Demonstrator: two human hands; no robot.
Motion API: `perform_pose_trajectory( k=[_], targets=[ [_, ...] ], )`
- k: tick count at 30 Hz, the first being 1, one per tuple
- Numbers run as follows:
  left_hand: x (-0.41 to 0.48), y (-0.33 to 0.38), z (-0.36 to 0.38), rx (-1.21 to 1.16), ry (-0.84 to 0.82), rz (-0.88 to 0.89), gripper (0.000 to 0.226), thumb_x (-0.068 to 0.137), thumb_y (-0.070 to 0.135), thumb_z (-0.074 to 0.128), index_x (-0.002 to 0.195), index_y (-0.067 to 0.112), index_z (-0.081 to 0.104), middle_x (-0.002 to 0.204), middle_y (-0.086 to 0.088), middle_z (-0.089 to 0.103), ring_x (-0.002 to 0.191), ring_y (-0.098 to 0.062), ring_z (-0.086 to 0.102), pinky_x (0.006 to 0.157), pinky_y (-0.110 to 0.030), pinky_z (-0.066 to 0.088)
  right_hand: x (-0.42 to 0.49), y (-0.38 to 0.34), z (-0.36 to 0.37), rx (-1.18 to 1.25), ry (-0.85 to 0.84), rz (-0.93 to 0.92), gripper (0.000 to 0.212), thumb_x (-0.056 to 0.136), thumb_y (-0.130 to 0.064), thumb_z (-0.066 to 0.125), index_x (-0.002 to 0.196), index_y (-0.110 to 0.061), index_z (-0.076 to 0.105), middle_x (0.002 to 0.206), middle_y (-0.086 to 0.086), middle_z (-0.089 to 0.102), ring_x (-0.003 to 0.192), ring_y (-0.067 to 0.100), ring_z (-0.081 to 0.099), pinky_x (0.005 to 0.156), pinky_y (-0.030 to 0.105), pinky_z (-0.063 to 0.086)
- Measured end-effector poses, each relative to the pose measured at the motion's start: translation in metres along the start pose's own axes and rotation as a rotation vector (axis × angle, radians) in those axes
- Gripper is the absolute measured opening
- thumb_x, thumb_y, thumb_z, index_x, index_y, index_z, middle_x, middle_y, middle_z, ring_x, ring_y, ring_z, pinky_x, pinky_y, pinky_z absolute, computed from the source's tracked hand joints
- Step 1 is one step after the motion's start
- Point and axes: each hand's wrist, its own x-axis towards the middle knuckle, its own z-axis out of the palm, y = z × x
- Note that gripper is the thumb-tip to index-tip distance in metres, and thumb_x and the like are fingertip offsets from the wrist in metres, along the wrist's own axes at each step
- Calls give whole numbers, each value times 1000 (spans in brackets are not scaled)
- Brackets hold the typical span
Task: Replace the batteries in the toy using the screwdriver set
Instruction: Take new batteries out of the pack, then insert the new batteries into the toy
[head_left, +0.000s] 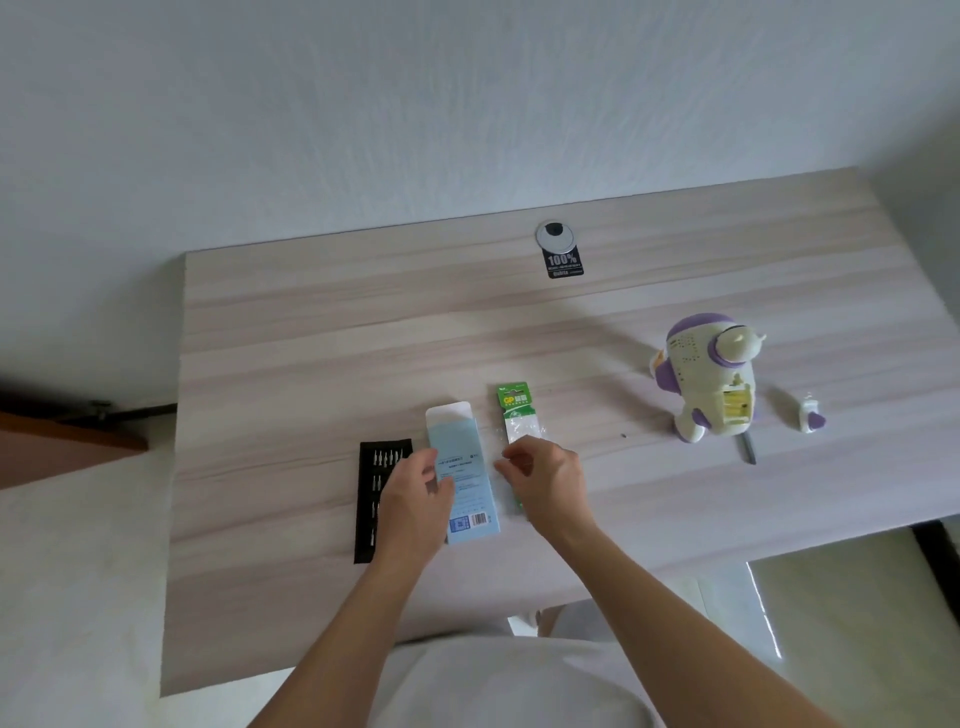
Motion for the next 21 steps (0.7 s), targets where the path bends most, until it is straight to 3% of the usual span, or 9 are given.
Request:
perform_pose_trajectory(
  k=[2, 4, 7, 11, 17, 21],
  targets=[
    [2, 3, 3, 43, 21, 55, 35, 94, 6, 62, 128, 5, 59, 124, -6, 61, 109, -16, 60, 98, -39, 53, -4, 12, -16, -16, 37, -22, 4, 82, -18, 77, 81, -17, 73, 73, -3, 72, 68, 16, 66, 67, 29, 52],
    [2, 7, 7, 60, 35, 117, 32, 92, 6, 65, 123, 5, 62, 120, -7, 62, 109, -21, 62, 98, -44, 53, -9, 26, -33, -28, 88, -39, 5, 82, -15, 76, 80, -17, 73, 72, -4, 71, 67, 16, 66, 68, 33, 55],
    [-2, 15, 14, 90, 38, 213, 25, 91, 5, 68, 116, 5, 65, 114, -6, 64, 105, -22, 62, 94, -42, 55, -15, 46, -57, -33, 142, -32, 5, 84, -13, 75, 81, -16, 73, 72, -4, 71, 68, 15, 66, 70, 33, 56],
    [-9, 21, 28, 158, 4, 314, 16, 91, 10, 70, 107, 7, 66, 106, -3, 65, 94, -16, 60, 83, -28, 48, -18, 66, -71, -39, 112, -16, 4, 86, -12, 74, 83, -16, 73, 73, -7, 69, 68, 8, 64, 71, 30, 56],
    [-12, 22, 58, 328, -33, 411, 11, 89, 14, 72, 98, 9, 68, 93, -8, 63, 88, -28, 58, 78, -39, 47, -9, 75, -56, -54, -14, -90, 5, 88, -14, 72, 92, -17, 74, 84, -3, 69, 68, 8, 60, 70, 32, 55],
    [-5, 29, 72, 412, -29, 384, 16, 93, 20, 68, 106, 10, 68, 98, -7, 64, 93, -26, 57, 81, -39, 46, 0, 70, -44, -55, -60, -118, 11, 89, -13, 70, 99, -17, 74, 90, -1, 67, 67, 10, 60, 67, 27, 50]
  ],
)
